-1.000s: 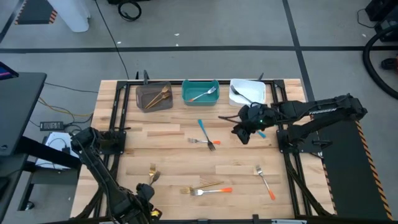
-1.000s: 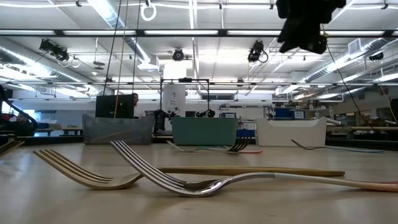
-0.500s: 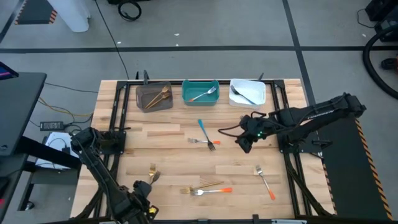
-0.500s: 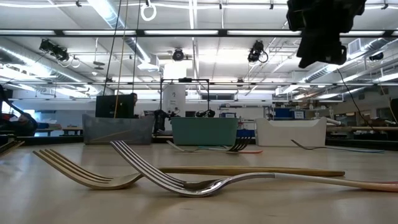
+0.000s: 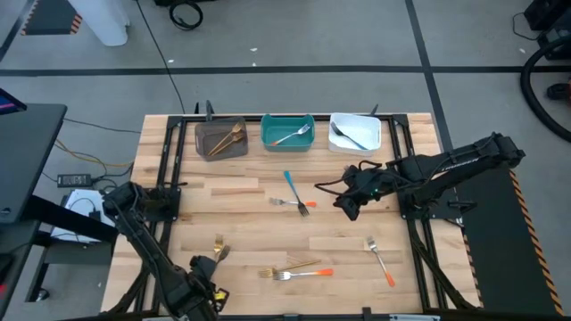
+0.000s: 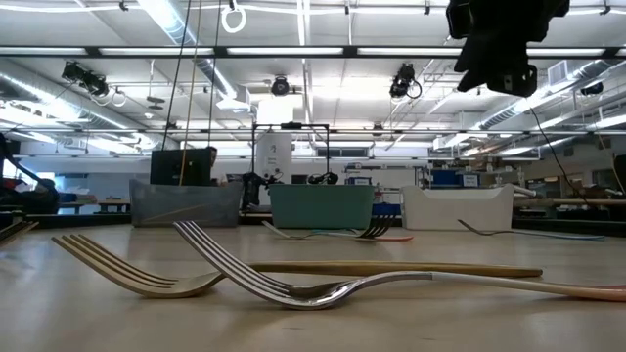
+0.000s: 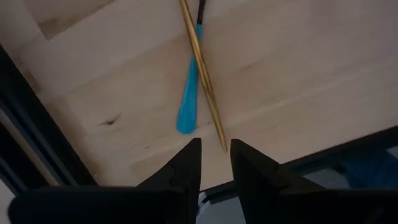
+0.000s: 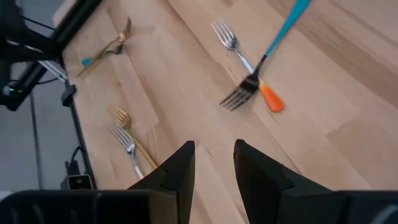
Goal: Sort silverware by color (type)
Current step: Put the blue fork into the white bin, then put the orange fork into the green bin
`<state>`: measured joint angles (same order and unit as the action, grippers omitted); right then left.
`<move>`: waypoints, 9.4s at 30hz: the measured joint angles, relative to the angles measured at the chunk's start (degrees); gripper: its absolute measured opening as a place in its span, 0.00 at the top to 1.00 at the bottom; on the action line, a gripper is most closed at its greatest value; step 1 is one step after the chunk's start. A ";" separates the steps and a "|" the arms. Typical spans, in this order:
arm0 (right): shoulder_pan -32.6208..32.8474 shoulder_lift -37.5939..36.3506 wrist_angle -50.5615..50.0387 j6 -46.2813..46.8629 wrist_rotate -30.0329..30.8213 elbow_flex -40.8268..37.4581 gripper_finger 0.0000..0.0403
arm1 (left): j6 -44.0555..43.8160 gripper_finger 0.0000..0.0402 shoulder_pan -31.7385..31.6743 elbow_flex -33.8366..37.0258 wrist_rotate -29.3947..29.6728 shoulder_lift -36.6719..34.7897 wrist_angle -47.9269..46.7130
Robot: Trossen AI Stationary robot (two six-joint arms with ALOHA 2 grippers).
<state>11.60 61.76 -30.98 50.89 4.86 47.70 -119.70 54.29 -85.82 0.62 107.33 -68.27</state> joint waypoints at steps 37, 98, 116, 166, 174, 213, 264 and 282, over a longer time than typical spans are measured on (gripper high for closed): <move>2.30 3.12 -10.37 -1.12 19.06 0.00 0.71 | 55.46 0.76 -33.35 0.02 17.09 0.02 17.08; -32.22 16.34 -5.54 -27.58 -1.17 -14.37 0.98 | 89.77 0.76 -58.84 0.02 4.82 -0.09 25.86; -38.32 5.44 7.13 -35.36 -9.49 1.87 0.99 | 93.67 0.76 -72.25 -0.85 2.33 -0.07 29.55; -61.55 17.52 2.77 -54.74 -1.70 9.11 0.81 | 116.50 0.76 -87.81 -9.75 1.66 -0.07 31.16; -61.45 10.16 2.61 -55.87 -1.97 13.93 0.81 | 117.06 0.76 -82.32 -9.75 -2.58 -0.07 27.61; -42.33 -2.89 -8.71 -25.69 -19.64 14.25 0.81 | 96.07 0.76 -41.84 -9.38 -0.42 -0.04 22.49; -3.41 -2.84 -19.85 -4.37 2.82 11.52 0.81 | 84.44 0.76 -25.28 -9.31 8.55 20.35 42.07; -3.41 -2.86 -20.72 -4.35 3.02 11.54 0.81 | 78.43 0.77 -24.77 -9.64 10.77 23.46 42.70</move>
<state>8.19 58.89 -51.70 46.54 7.88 59.24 -41.27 29.52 -95.46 11.39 130.79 -25.57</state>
